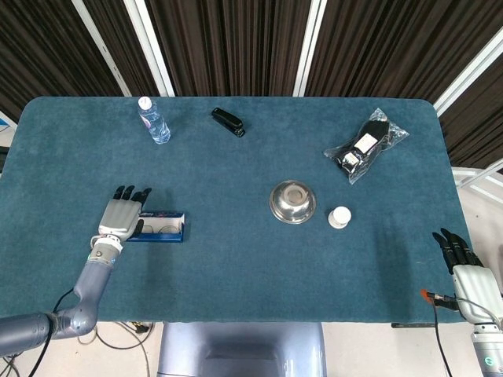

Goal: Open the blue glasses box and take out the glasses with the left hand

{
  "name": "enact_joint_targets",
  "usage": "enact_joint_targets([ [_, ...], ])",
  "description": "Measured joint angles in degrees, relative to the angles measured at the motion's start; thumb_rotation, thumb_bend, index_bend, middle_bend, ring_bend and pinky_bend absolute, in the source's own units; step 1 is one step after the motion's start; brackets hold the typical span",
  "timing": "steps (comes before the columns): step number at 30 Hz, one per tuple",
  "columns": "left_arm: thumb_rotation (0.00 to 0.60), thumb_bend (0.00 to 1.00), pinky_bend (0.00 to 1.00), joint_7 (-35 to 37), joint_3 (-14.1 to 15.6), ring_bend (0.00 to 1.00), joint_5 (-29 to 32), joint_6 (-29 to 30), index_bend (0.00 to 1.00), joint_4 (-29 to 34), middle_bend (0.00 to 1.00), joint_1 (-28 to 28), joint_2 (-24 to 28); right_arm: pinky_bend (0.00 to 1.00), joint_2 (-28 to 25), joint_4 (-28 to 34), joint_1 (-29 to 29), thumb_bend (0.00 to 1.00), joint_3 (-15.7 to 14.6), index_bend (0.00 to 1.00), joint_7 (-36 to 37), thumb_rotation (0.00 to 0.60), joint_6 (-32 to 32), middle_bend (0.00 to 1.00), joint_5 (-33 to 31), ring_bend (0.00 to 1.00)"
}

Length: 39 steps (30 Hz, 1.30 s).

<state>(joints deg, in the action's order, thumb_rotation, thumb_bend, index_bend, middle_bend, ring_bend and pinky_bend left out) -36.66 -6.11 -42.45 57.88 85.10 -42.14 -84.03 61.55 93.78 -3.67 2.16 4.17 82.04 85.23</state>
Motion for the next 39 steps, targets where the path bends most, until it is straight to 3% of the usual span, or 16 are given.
enact_joint_targets([
  [6,0.6,0.37,0.05,-0.8,-1.1,0.01,1.8,-0.5,0.03,-2.0,0.16,-1.1,-1.1,0.21,0.0,0.1,0.0,0.11,0.0,0.0,-0.1,0.6,0.0,0.0,-0.1,0.0],
  [13,0.6,0.12,0.05,-0.7,-1.6,0.01,2.3,0.3,0.03,-0.5,0.15,-1.1,-0.5,0.21,-0.2,0.3,0.0,0.11,0.1,0.0,0.2,0.6,-0.3,0.0,-0.4,0.0],
  [24,0.6,0.12,0.07,1.2,-2.2,0.01,1.1,2.6,0.03,3.6,0.14,0.2,2.6,0.21,-0.3,0.3,0.1,0.11,-0.1,0.0,0.2,0.6,0.0,0.0,0.0,0.0],
  [30,0.6,0.12,0.08,2.0,-1.6,0.01,-0.5,3.4,0.03,9.7,0.13,1.3,5.9,0.21,-0.4,0.3,0.2,0.11,0.0,0.0,0.4,0.6,0.0,0.0,-0.2,0.0],
  [39,0.6,0.16,0.28,2.7,2.6,0.15,-3.7,3.9,0.03,18.1,0.21,4.4,14.2,0.21,-0.5,0.4,0.2,0.11,-0.1,0.0,0.4,0.6,0.0,0.0,-0.1,0.0],
])
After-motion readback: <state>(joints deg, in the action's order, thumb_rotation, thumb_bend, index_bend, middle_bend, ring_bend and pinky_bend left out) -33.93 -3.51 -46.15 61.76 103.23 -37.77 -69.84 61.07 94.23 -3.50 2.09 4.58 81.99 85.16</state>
